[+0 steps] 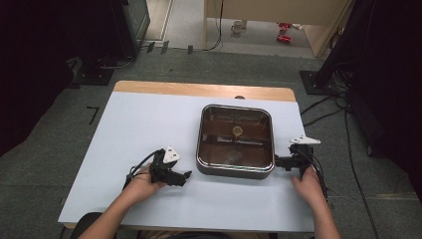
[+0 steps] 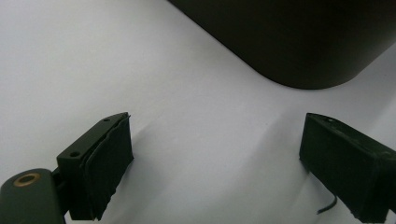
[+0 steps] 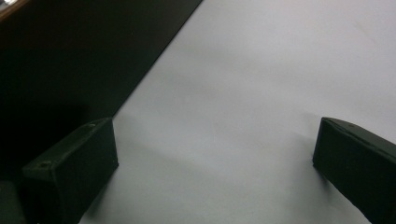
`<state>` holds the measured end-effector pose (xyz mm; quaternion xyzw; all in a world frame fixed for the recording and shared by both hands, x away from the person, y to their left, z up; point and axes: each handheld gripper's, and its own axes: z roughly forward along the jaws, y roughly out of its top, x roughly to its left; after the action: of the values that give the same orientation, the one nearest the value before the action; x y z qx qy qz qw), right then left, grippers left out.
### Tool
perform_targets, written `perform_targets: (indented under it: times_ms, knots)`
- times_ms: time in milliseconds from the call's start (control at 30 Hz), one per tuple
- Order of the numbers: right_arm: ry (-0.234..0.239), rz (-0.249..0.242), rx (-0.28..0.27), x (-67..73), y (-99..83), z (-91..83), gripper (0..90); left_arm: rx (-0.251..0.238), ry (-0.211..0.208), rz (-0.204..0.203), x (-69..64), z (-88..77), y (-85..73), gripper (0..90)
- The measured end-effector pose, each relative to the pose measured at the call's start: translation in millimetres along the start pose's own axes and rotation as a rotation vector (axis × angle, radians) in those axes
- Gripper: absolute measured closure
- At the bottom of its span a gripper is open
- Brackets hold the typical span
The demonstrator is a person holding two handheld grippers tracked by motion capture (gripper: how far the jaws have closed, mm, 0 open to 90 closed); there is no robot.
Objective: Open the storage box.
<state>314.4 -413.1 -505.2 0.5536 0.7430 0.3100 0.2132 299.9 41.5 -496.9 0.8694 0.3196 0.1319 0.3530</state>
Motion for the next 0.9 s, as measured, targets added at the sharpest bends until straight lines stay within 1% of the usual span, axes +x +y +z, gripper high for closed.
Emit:
perform_targets:
  times_ms: [33,67,100,167,200,300,367,400,433,467,500,533,567,633,667,733,767,800,833,867,900]
  knots:
    - [0.000,0.000,0.000,0.1,0.0,0.0,0.0,0.022,-0.007,0.005,1.5,-1.4,2.8,13.0]
    - [0.000,0.000,0.000,0.1,0.0,0.0,0.0,0.022,-0.007,0.005,1.5,-1.4,2.8,13.9]
    - [0.000,0.000,0.000,0.1,0.0,0.0,0.0,0.062,-0.019,0.022,2.8,-1.7,7.6,14.0]
    - [-0.001,0.000,0.000,0.1,0.0,-0.1,0.0,0.070,-0.020,0.023,2.7,-1.4,9.0,14.0]
    - [-0.001,-0.001,0.000,0.1,0.0,-0.1,0.0,0.063,-0.022,0.021,2.5,-1.5,9.1,14.0]
    - [-0.001,-0.001,0.000,0.1,-0.1,-0.1,0.0,0.070,-0.033,0.013,1.4,-1.9,9.5,14.0]
    - [-0.001,-0.002,-0.001,0.2,-0.1,-0.1,0.0,0.053,-0.069,-0.008,1.6,-4.9,11.3,14.0]
    - [-0.001,-0.002,-0.001,0.2,-0.1,-0.1,0.0,0.053,-0.069,-0.008,1.6,-4.9,11.3,14.0]
    - [-0.002,-0.002,-0.001,0.3,-0.1,-0.2,0.0,0.039,-0.070,0.002,2.2,-6.8,11.9,14.0]
    - [-0.002,-0.002,-0.001,0.3,-0.1,-0.2,0.0,0.039,-0.070,0.002,2.2,-6.8,11.9,14.0]
    - [-0.002,-0.003,-0.001,0.3,-0.1,-0.2,0.0,0.056,-0.066,0.021,3.5,-7.3,14.3,14.0]
    - [-0.002,-0.003,-0.001,0.3,-0.1,-0.2,0.0,0.056,-0.066,0.021,3.5,-7.3,14.3,14.0]
    - [-0.002,-0.002,-0.001,0.2,-0.1,-0.1,0.0,0.057,-0.062,0.040,5.9,-7.7,16.4,13.9]
    - [-0.002,-0.003,-0.001,0.2,-0.1,-0.2,0.0,0.054,-0.068,0.039,7.6,-8.0,17.1,13.9]
    - [-0.002,-0.002,-0.001,0.2,-0.1,-0.2,0.0,0.049,-0.069,0.032,9.3,-7.7,17.9,14.0]
    - [-0.002,-0.002,-0.001,0.3,-0.1,-0.2,0.0,0.040,-0.062,0.027,11.7,-7.9,18.3,18.3]
    - [-0.002,-0.002,-0.001,0.4,-0.1,-0.2,0.0,0.034,-0.063,0.011,14.5,-8.1,18.9,23.0]
    - [-0.002,-0.002,-0.001,0.4,-0.1,-0.2,0.0,0.034,-0.063,0.011,14.5,-8.1,18.9,25.3]
    - [-0.003,-0.004,-0.002,0.4,-0.1,-0.2,0.0,0.027,-0.067,-0.001,16.5,-8.8,20.1,25.2]
    - [-0.003,-0.004,-0.002,0.4,-0.1,-0.2,0.0,0.027,-0.067,-0.001,16.5,-8.8,20.1,25.2]
    - [-0.004,-0.004,-0.002,0.6,-0.2,-0.3,0.0,0.042,-0.076,0.008,18.2,-9.0,24.1,25.1]
